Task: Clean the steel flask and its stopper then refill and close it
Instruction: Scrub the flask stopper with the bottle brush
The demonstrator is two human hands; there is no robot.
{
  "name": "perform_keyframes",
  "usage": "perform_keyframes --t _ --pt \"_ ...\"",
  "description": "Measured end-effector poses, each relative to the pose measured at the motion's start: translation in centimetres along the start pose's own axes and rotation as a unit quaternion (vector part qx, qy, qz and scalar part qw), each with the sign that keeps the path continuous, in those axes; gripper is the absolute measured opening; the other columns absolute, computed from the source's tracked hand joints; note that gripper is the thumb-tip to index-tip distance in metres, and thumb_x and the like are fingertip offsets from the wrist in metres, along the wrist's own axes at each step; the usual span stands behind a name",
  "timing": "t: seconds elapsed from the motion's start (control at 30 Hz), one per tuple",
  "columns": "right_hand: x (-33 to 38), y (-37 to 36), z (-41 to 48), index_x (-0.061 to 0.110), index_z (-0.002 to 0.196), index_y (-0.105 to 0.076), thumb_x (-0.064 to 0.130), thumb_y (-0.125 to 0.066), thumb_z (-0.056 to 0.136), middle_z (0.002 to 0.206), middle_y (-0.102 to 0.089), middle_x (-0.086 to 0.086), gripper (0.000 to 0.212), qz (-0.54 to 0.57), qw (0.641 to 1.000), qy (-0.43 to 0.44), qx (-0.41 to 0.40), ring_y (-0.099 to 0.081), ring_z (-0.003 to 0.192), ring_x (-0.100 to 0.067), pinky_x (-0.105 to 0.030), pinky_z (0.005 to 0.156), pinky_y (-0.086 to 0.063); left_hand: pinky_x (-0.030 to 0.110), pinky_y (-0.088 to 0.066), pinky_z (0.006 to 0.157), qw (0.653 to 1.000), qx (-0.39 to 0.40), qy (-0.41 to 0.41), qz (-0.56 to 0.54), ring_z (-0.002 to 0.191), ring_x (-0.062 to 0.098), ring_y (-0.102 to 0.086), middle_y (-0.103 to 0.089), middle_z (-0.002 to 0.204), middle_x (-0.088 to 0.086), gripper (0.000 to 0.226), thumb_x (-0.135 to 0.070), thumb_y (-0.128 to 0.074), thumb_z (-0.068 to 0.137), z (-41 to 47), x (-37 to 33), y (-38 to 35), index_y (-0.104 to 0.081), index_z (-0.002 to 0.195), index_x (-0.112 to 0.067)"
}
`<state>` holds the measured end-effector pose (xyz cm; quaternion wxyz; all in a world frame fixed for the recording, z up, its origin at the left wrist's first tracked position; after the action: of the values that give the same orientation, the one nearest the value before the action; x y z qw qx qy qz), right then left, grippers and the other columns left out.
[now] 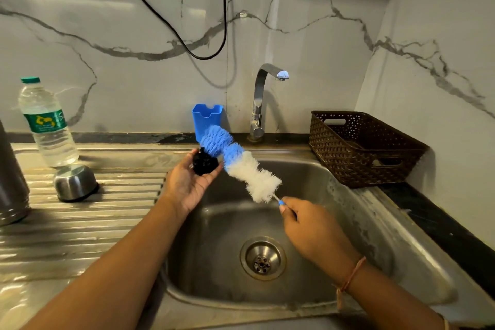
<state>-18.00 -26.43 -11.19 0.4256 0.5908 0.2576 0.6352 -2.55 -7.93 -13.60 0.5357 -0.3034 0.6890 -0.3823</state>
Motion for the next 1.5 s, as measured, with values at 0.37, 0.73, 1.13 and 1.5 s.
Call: perform_keyframes --t 0.37,0.73,1.13,1.5 --pt "1.5 -0.5 -1.2 0.023 0.075 -0.045 0.033 -0.036 0.098 0.068 -0.048 0.005 0.027 -0.056 0.995 0.060 0.050 -0.051 0.074 -0.019 -0.034 0.073 -0.044 0.035 -0.059 0.062 0.997 -0.066 -0.050 0.006 0.089 0.025 -0.068 -0.063 0.113 0.018 0.025 -0.011 -0.031 0.103 -0.3 -0.4 0.3 -0.054 0.113 -0.007" --pt "1.8 -0.8 -1.6 0.023 0.068 -0.038 0.030 -0.037 0.099 0.063 -0.043 0.005 0.032 -0.028 0.996 0.062 0.058 -0.046 0.068 -0.019 -0.034 0.068 -0.039 0.037 -0.059 0.074 0.996 -0.038 -0.051 0.069 0.101 0.026 -0.064 -0.062 0.112 0.014 0.022 -0.010 -0.034 0.103 -0.5 0.4 -0.7 -0.055 0.109 -0.012" --pt "3.1 -1.7 -3.5 0.021 0.110 -0.051 0.032 -0.032 0.099 0.099 -0.065 -0.008 0.024 -0.058 0.993 0.088 0.059 -0.060 0.096 -0.030 -0.036 0.077 -0.044 0.043 -0.055 0.087 0.995 -0.090 -0.028 0.039 0.099 0.026 -0.066 -0.063 0.112 0.016 0.019 -0.023 -0.045 0.099 0.8 -0.5 1.0 -0.057 0.112 -0.014" --pt "1.0 0.4 -0.8 0.022 0.091 -0.051 0.032 -0.033 0.099 0.093 -0.066 -0.008 0.022 -0.066 0.998 0.013 0.015 -0.062 0.091 -0.030 -0.040 0.081 -0.049 0.039 -0.057 0.072 0.999 -0.026 -0.009 0.026 0.097 0.028 -0.066 -0.063 0.115 0.018 0.036 -0.016 -0.037 0.102 0.0 0.7 -0.6 -0.046 0.134 -0.002"
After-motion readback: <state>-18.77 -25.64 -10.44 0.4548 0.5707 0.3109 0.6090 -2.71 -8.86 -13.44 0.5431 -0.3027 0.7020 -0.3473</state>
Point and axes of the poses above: each hand's wrist, its own z-axis towards the middle knuckle, its own y-axis out of the back of the hand, x = y × z, the point moved 4 cm from there along z, towards the middle knuckle
